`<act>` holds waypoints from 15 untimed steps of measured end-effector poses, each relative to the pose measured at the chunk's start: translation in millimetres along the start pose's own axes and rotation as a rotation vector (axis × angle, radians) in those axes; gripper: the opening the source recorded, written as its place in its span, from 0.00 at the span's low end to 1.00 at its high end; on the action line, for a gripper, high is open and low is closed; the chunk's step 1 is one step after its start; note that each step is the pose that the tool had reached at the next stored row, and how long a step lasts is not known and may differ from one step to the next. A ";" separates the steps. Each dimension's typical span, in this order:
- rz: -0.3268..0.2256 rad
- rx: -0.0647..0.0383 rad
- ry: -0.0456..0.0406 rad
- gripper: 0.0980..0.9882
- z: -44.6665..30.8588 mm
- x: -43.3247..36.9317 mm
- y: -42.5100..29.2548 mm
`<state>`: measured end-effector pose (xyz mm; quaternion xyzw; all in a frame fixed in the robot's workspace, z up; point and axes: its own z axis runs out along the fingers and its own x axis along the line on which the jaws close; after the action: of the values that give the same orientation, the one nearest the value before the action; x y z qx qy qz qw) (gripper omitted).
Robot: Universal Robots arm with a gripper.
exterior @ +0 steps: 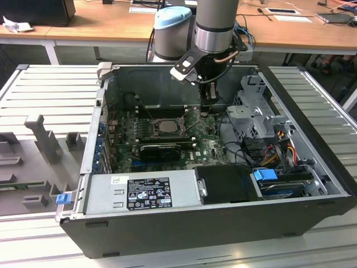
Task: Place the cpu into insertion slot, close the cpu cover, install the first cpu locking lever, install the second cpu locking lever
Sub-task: 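Close the cpu cover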
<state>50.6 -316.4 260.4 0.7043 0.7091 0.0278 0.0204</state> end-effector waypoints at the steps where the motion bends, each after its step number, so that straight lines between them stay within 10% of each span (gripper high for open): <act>1: 0.000 0.000 0.0000 0.01 0.0 0.0 0.5; 15: 0.000 0.000 0.0000 0.01 6.0 -0.1 4.1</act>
<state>55.0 -316.4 254.7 0.7042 0.7091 0.0278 0.0203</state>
